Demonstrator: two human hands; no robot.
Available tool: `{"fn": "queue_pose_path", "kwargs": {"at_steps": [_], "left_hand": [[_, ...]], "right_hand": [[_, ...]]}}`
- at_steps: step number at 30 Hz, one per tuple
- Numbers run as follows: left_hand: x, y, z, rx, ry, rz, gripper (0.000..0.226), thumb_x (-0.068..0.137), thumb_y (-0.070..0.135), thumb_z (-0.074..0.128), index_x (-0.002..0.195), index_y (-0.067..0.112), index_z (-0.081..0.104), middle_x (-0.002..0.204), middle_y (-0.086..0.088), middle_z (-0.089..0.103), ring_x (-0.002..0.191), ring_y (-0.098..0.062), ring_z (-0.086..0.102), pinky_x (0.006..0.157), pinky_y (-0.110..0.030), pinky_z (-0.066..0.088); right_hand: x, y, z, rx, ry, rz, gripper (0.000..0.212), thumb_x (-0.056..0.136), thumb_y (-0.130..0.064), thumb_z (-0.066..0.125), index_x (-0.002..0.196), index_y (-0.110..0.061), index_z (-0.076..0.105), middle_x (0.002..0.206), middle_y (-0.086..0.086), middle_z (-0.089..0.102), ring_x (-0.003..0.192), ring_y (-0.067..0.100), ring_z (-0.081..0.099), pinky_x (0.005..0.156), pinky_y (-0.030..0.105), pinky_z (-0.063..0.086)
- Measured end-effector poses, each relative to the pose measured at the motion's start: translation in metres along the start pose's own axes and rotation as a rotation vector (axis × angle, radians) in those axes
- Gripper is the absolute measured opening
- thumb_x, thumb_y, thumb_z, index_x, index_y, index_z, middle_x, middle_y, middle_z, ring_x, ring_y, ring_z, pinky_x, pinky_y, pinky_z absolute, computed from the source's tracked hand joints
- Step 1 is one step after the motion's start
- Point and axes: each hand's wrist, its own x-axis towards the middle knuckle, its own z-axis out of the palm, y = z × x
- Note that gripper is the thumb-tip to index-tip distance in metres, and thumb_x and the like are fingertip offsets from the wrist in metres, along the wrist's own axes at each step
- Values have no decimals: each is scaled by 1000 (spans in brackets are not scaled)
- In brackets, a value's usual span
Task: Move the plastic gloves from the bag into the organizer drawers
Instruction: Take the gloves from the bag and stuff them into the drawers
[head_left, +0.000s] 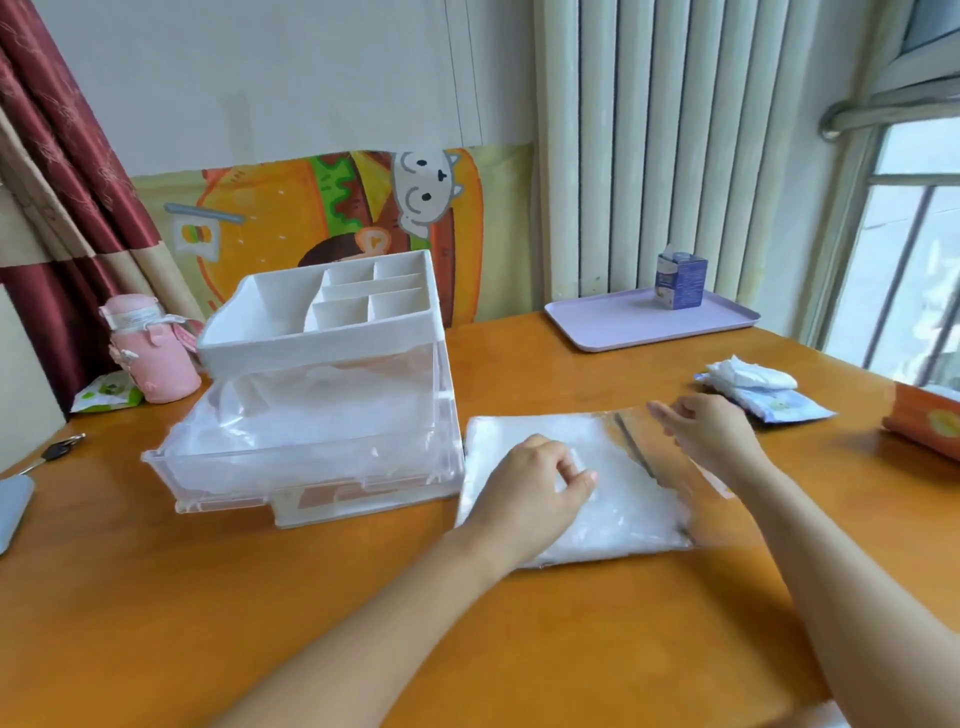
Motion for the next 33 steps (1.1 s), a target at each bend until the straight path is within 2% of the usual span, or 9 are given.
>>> {"fn": "queue_pose_path", "kwargs": {"at_steps": [4, 8, 13, 17, 21, 23, 26, 28, 33], "left_hand": [[14, -23, 12, 86, 24, -9, 16, 95, 33, 56, 102, 18, 54, 131, 7, 41, 128, -6, 33, 88, -5, 17], [25, -40, 22, 277, -61, -100, 46, 97, 45, 46, 133, 18, 43, 147, 2, 32, 140, -15, 22, 113, -27, 17], [27, -50, 29, 379, -223, -232, 67, 97, 59, 27, 153, 23, 17, 162, -3, 3, 149, -24, -5, 119, -39, -3], [25, -54, 31, 315, -225, -233, 66, 98, 59, 24, 153, 25, 14, 162, -1, 1, 149, -22, -9, 119, -38, -7], [24, -57, 31, 273, -211, -231, 65, 99, 57, 23, 154, 24, 12, 162, 0, 0, 148, -19, -11, 118, -35, -9], [24, -58, 31, 275, -211, -232, 66, 99, 57, 22, 154, 24, 12, 162, 0, -1, 148, -18, -11, 118, -34, -9], [25, -59, 32, 281, -214, -232, 66, 99, 57, 22, 154, 23, 11, 162, 0, -1, 148, -18, -11, 118, -34, -9], [23, -59, 32, 275, -212, -233, 66, 99, 57, 23, 154, 23, 12, 162, 0, -1, 148, -18, -11, 118, -34, -9], [23, -59, 31, 272, -214, -233, 64, 99, 56, 23, 154, 23, 14, 162, 0, 0, 148, -18, -10, 118, -35, -8]], "right_hand": [[2, 5, 10, 13, -125, -5, 43, 93, -42, 53, 82, -4, 67, 77, 10, 68, 68, 22, 58, 58, 32, 43], [5, 3, 12, 35, -168, -5, 53, 87, -55, 56, 84, -3, 67, 75, 6, 65, 65, 18, 55, 56, 31, 37], [2, 9, 0, -85, -296, 86, 48, 81, -53, 65, 67, -7, 60, 64, 7, 57, 57, 16, 47, 53, 28, 33], [-3, 4, 1, 330, -373, 41, 18, 85, -22, 68, 77, -7, 73, 71, 4, 64, 69, 17, 53, 66, 28, 41], [-10, -2, -13, 801, -530, 32, 33, 94, 5, 37, 86, 2, 68, 99, 14, 72, 95, 23, 68, 90, 32, 51], [-15, -2, -18, 698, -646, -80, 40, 94, 8, 37, 85, -7, 73, 109, 8, 71, 107, 19, 65, 95, 32, 49], [-21, -2, -19, 344, -751, -214, 24, 88, -16, 66, 109, -26, 70, 116, -9, 68, 109, 8, 61, 96, 26, 45], [-19, 2, -11, 37, -695, -213, 46, 76, -32, 79, 118, -41, 63, 111, -11, 63, 104, 5, 59, 89, 21, 40], [-15, 6, 2, -27, -465, -235, 26, 79, -15, 77, 76, -41, 72, 81, -16, 70, 73, 1, 62, 60, 5, 41]]}}
